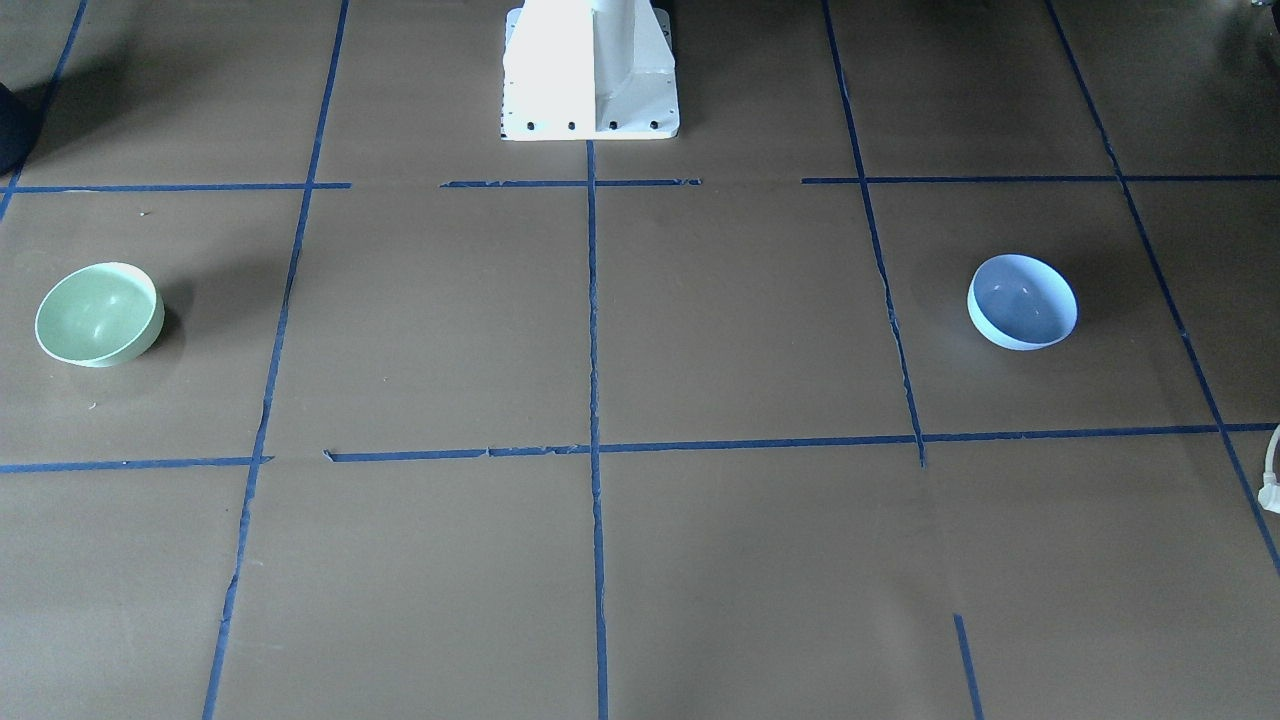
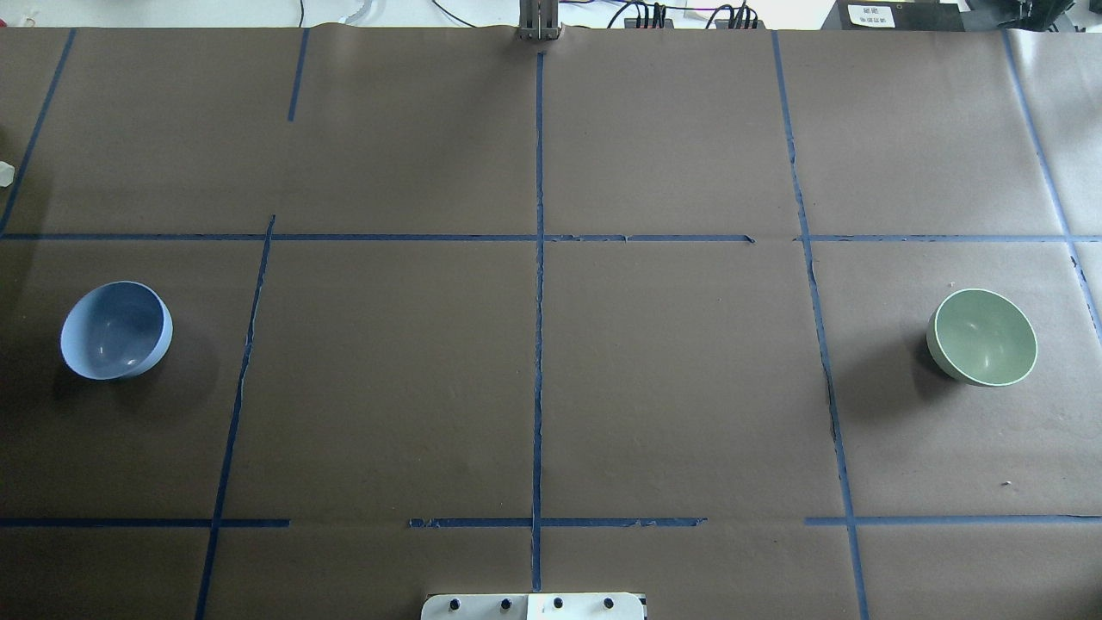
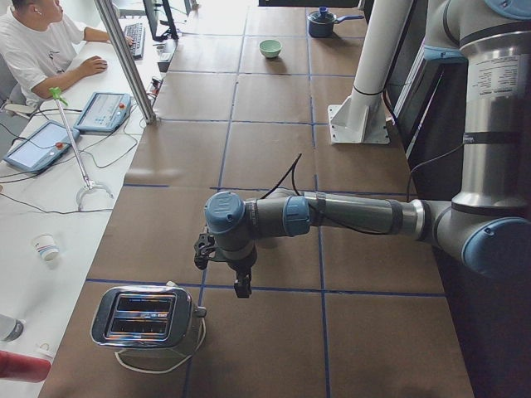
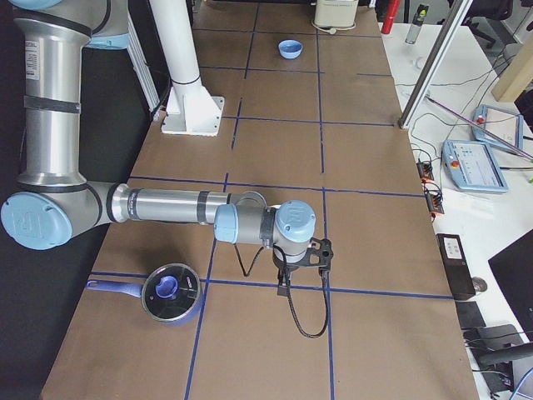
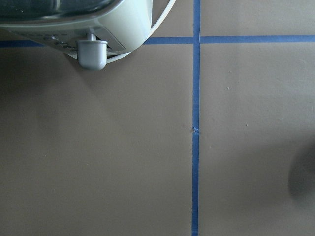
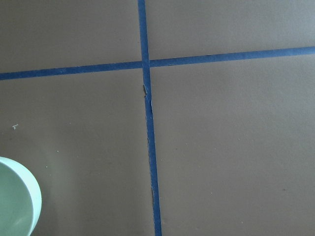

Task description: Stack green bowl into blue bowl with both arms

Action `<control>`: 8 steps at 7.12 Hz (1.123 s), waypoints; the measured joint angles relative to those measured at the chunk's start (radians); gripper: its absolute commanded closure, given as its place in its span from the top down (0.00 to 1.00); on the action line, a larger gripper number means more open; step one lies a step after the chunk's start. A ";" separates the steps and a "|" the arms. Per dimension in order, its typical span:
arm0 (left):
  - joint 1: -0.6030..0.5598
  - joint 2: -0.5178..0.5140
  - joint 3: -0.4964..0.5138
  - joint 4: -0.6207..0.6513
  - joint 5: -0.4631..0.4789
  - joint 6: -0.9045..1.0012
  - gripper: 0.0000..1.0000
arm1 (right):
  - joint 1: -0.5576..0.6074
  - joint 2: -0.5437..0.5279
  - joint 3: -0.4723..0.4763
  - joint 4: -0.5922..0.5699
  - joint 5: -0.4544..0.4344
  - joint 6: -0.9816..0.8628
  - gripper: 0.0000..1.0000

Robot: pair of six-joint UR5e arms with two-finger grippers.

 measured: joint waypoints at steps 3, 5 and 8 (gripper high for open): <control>0.001 0.000 -0.014 0.001 -0.002 0.001 1.00 | -0.003 0.004 0.002 -0.001 0.001 0.001 1.00; 0.004 -0.007 -0.043 -0.005 0.001 -0.004 1.00 | -0.009 0.010 0.009 0.000 0.002 0.003 1.00; 0.008 -0.034 -0.028 -0.139 -0.001 -0.004 1.00 | -0.011 0.030 0.022 -0.001 0.002 0.009 1.00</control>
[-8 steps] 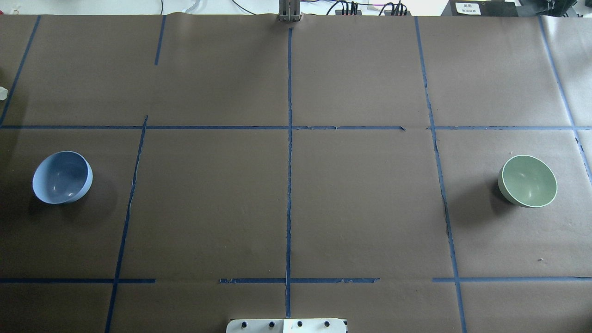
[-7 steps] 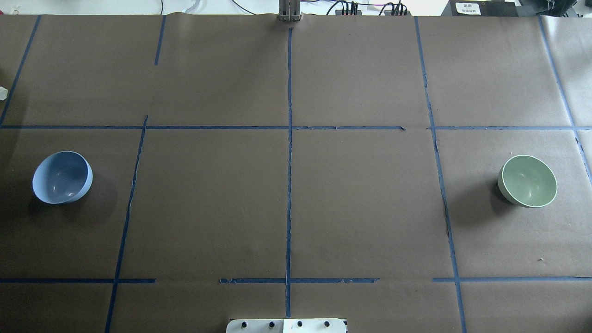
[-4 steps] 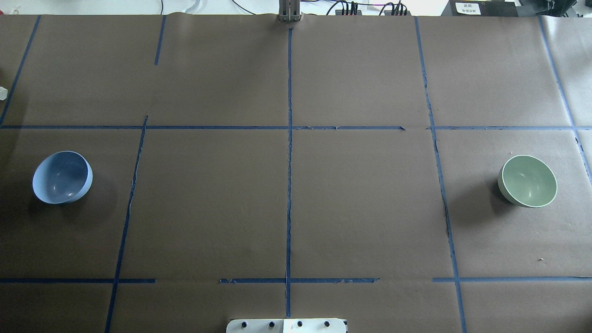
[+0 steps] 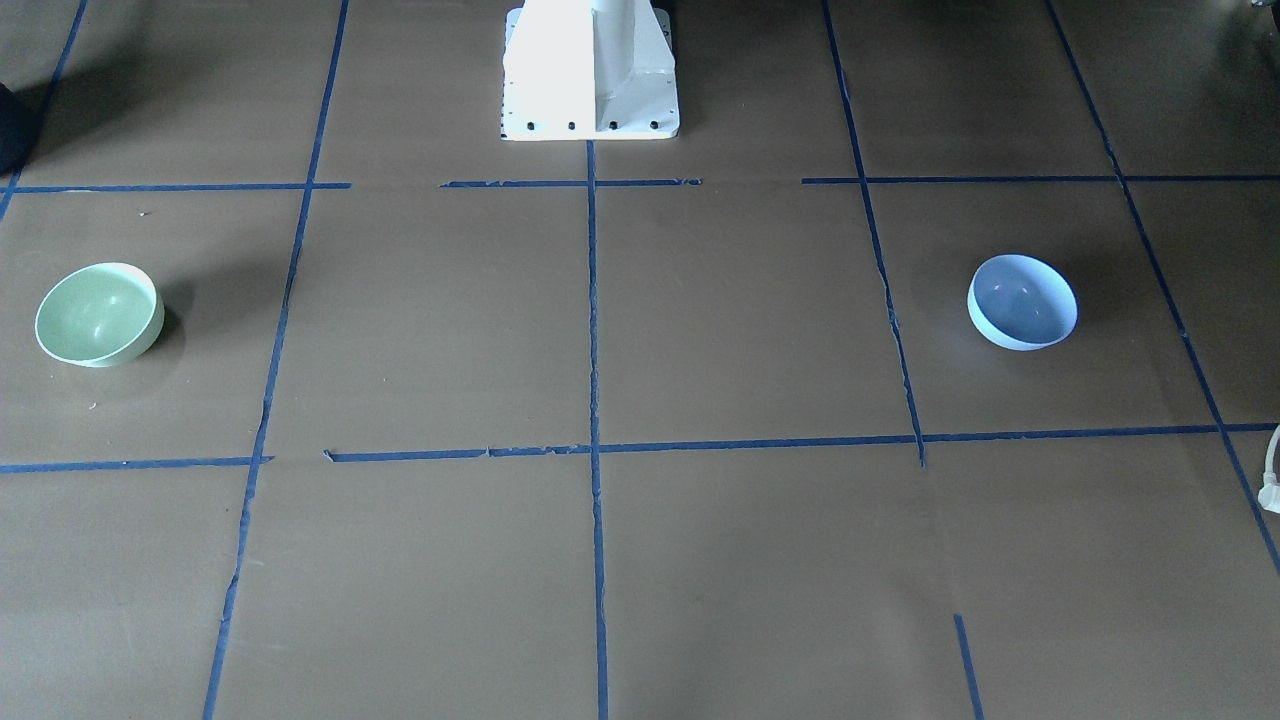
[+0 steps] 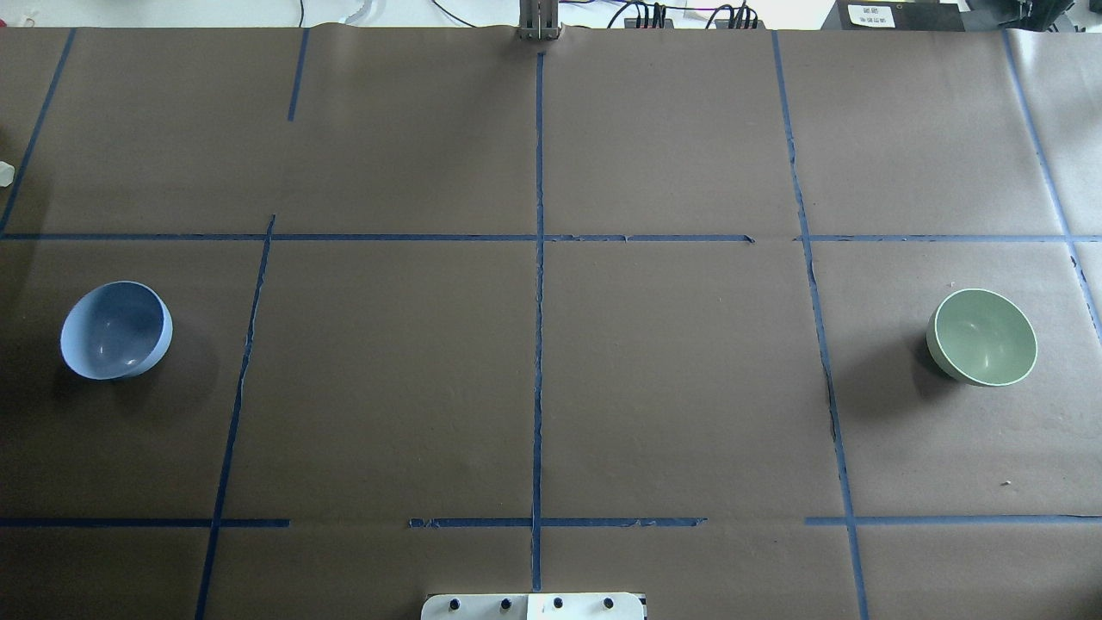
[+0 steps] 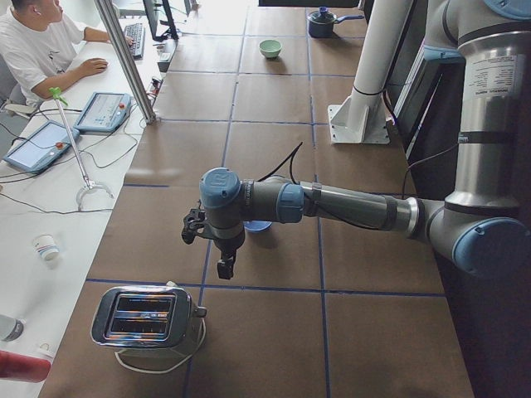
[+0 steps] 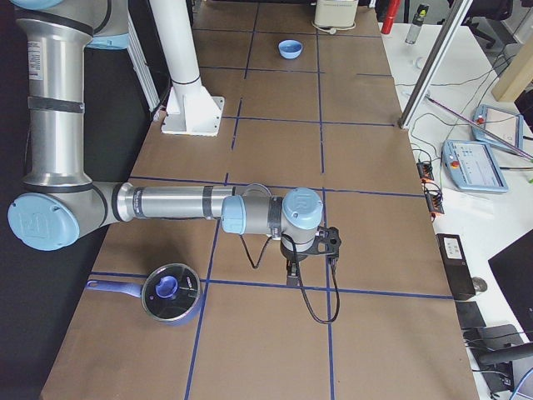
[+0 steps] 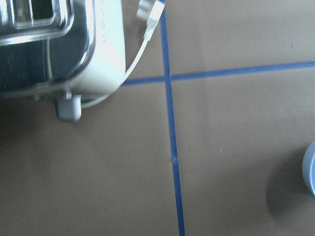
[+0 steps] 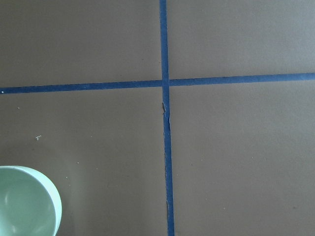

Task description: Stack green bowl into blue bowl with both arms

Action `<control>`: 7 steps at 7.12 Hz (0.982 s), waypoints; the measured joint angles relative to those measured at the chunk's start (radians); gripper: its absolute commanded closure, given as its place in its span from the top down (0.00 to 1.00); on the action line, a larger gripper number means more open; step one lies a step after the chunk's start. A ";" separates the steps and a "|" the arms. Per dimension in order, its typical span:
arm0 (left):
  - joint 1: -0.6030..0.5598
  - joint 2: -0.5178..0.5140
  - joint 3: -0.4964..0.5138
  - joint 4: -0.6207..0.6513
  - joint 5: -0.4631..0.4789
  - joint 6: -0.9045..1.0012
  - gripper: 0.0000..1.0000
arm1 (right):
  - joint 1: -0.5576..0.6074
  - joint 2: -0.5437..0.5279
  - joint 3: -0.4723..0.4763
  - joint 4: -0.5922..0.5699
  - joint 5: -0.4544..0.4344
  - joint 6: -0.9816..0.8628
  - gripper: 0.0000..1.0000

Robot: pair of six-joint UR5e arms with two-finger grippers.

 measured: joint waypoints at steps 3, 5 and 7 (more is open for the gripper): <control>0.005 0.025 0.054 -0.202 -0.005 0.001 1.00 | -0.002 -0.003 0.001 0.008 -0.001 -0.008 1.00; 0.031 0.035 0.064 -0.260 -0.007 -0.056 1.00 | -0.015 -0.007 0.000 0.075 0.000 -0.001 1.00; 0.133 0.079 0.065 -0.402 -0.003 -0.304 1.00 | -0.040 -0.011 -0.002 0.104 -0.001 0.002 1.00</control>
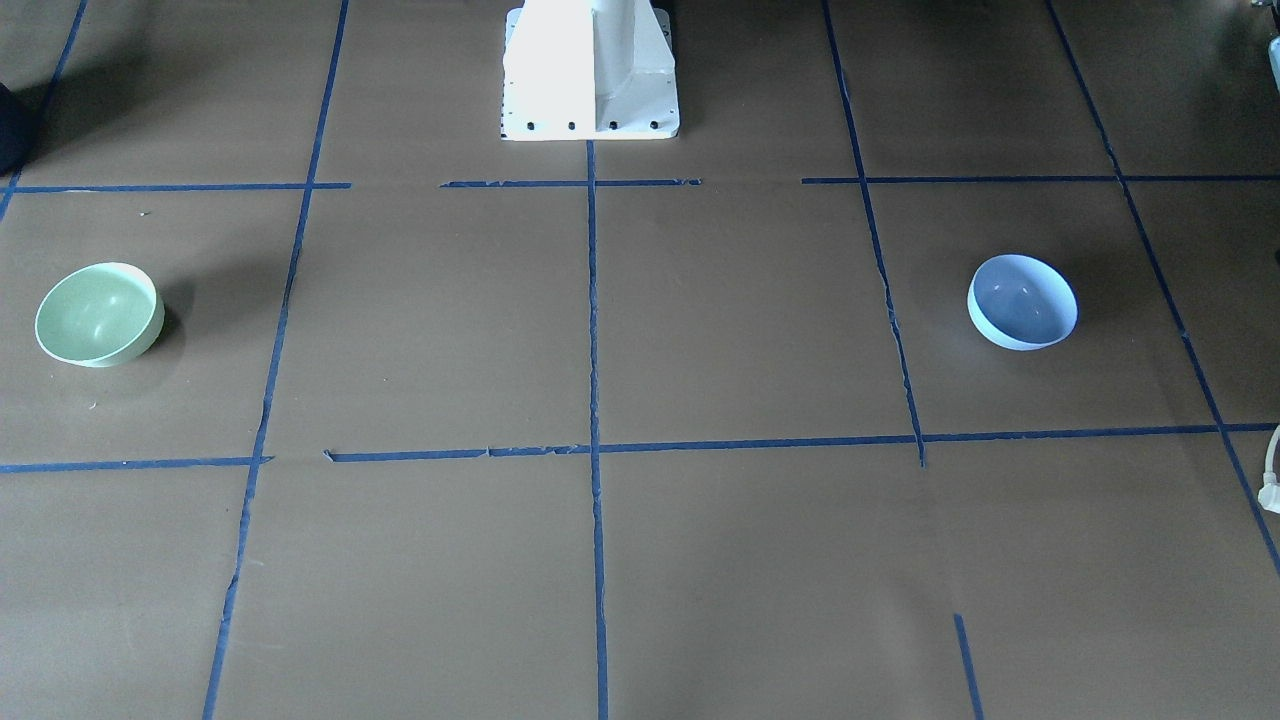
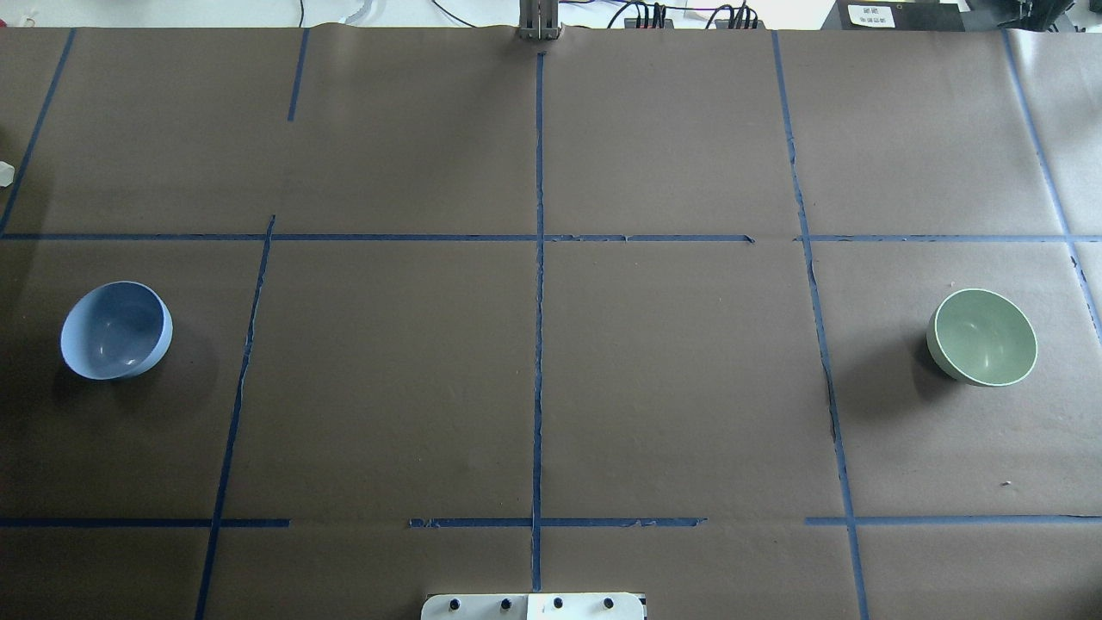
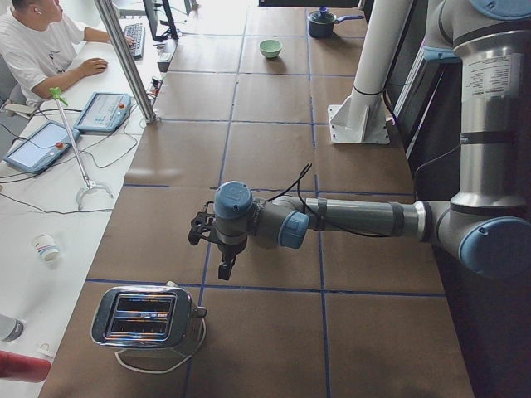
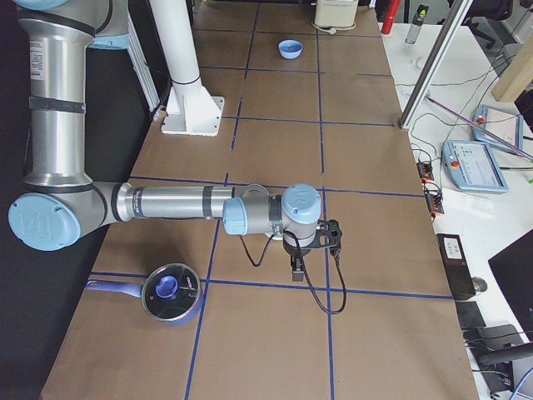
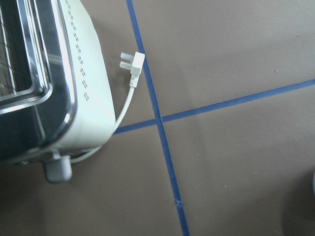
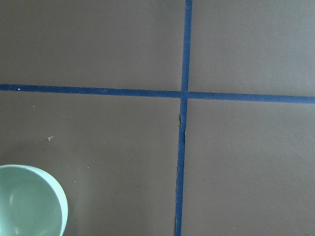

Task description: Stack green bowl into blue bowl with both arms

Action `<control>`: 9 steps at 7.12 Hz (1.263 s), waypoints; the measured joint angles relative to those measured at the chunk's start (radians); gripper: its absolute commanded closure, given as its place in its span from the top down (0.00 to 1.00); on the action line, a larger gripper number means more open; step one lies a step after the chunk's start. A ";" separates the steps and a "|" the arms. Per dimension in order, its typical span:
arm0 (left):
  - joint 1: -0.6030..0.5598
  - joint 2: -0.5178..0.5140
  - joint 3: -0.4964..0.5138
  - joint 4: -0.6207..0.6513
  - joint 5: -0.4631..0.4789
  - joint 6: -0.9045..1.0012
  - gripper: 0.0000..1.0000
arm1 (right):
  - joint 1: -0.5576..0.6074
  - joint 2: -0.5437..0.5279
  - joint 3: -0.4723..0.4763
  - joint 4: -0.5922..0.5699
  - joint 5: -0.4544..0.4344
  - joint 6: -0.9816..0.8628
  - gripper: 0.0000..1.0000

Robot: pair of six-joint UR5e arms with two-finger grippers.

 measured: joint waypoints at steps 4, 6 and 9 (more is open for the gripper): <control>0.344 0.055 0.001 -0.418 0.092 -0.650 1.00 | -0.015 -0.001 -0.001 0.002 0.001 0.008 1.00; 0.454 0.053 0.002 -0.442 0.165 -0.741 0.93 | -0.016 -0.001 -0.002 0.002 0.001 0.008 1.00; 0.508 0.043 0.013 -0.440 0.187 -0.761 0.07 | -0.016 -0.001 -0.003 0.002 0.000 0.007 1.00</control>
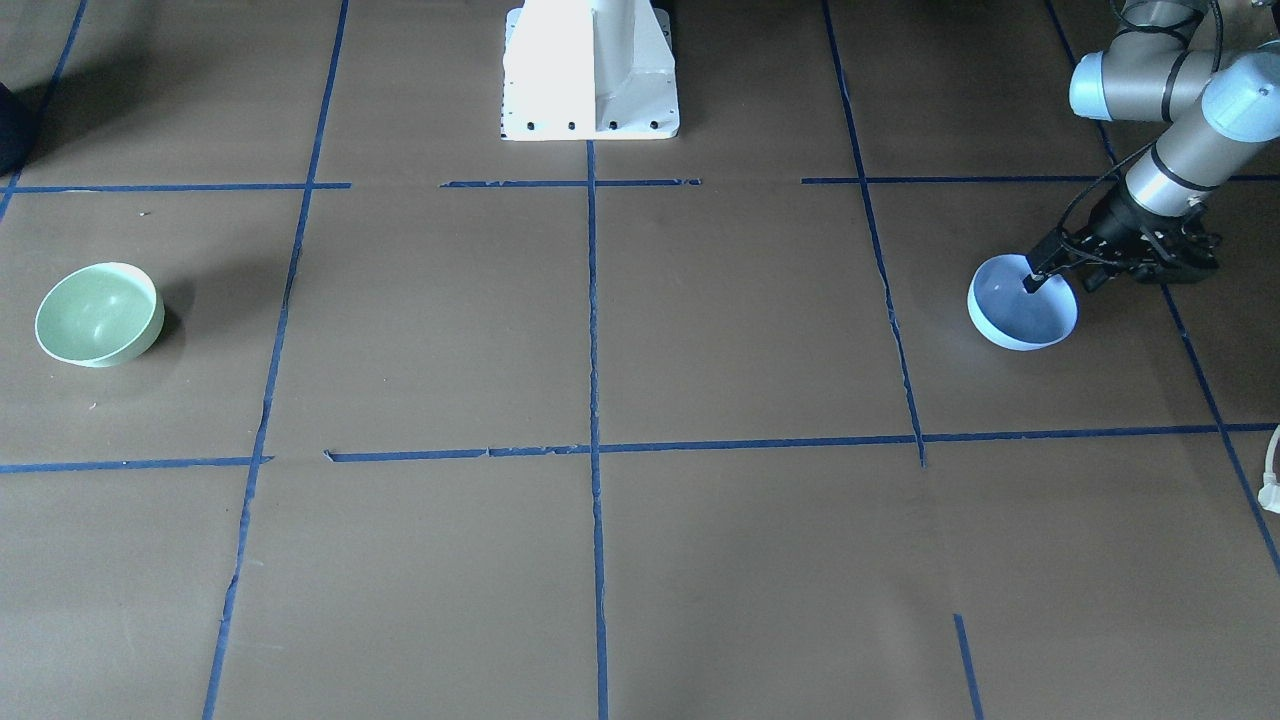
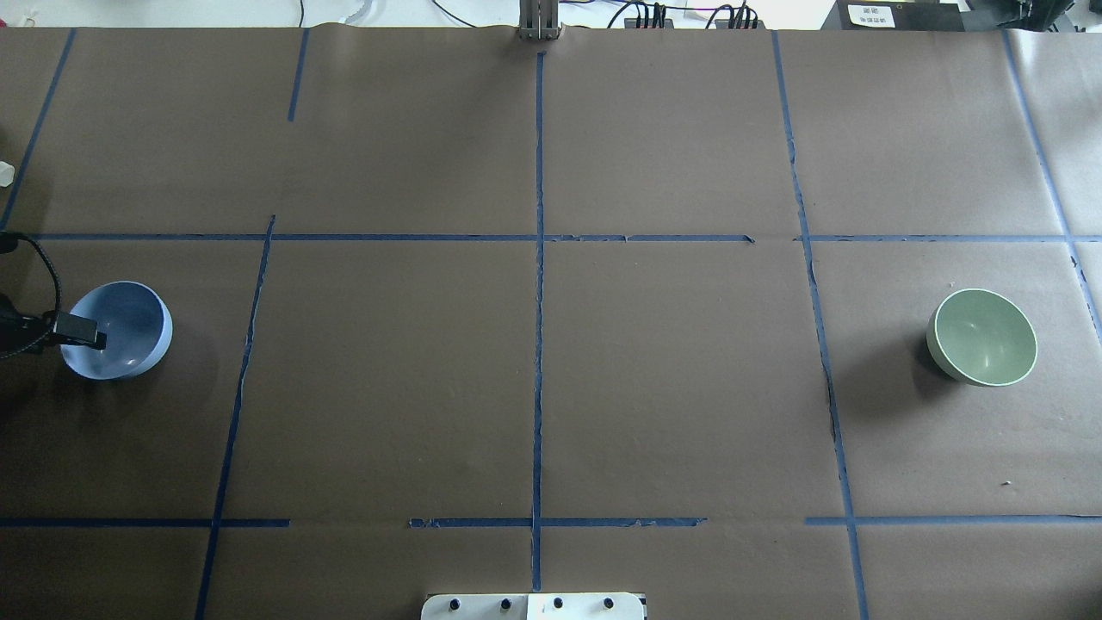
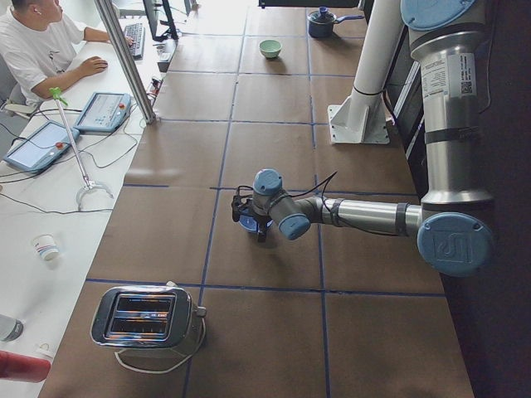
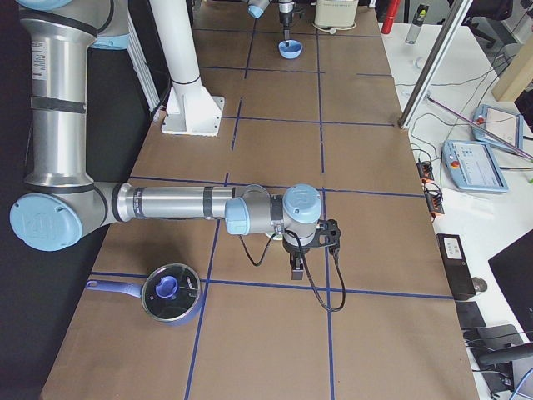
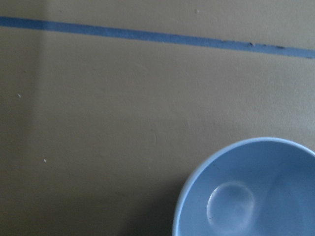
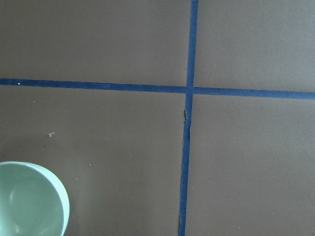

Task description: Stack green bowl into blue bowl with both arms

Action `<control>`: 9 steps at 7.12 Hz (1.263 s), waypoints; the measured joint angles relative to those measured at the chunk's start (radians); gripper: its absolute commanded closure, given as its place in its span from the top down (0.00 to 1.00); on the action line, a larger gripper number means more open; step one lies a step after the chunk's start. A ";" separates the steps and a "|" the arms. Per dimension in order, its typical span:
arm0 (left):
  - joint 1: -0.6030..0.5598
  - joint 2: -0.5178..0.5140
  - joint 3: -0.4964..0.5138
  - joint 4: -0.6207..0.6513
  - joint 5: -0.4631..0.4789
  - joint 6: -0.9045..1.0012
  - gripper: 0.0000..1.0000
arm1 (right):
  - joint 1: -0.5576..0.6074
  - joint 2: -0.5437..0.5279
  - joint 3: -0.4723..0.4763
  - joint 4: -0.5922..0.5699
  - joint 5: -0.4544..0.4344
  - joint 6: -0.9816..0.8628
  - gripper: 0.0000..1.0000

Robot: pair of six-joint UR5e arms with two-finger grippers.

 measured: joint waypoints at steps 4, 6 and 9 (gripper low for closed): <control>0.003 -0.020 0.024 0.006 0.006 -0.052 0.00 | 0.001 -0.001 0.000 0.000 0.001 -0.001 1.00; 0.001 -0.125 0.003 0.095 0.000 -0.143 0.00 | 0.001 -0.002 0.000 0.000 0.001 0.000 1.00; 0.062 -0.430 -0.018 0.330 0.004 -0.323 0.00 | 0.001 -0.002 0.000 0.001 0.001 -0.001 1.00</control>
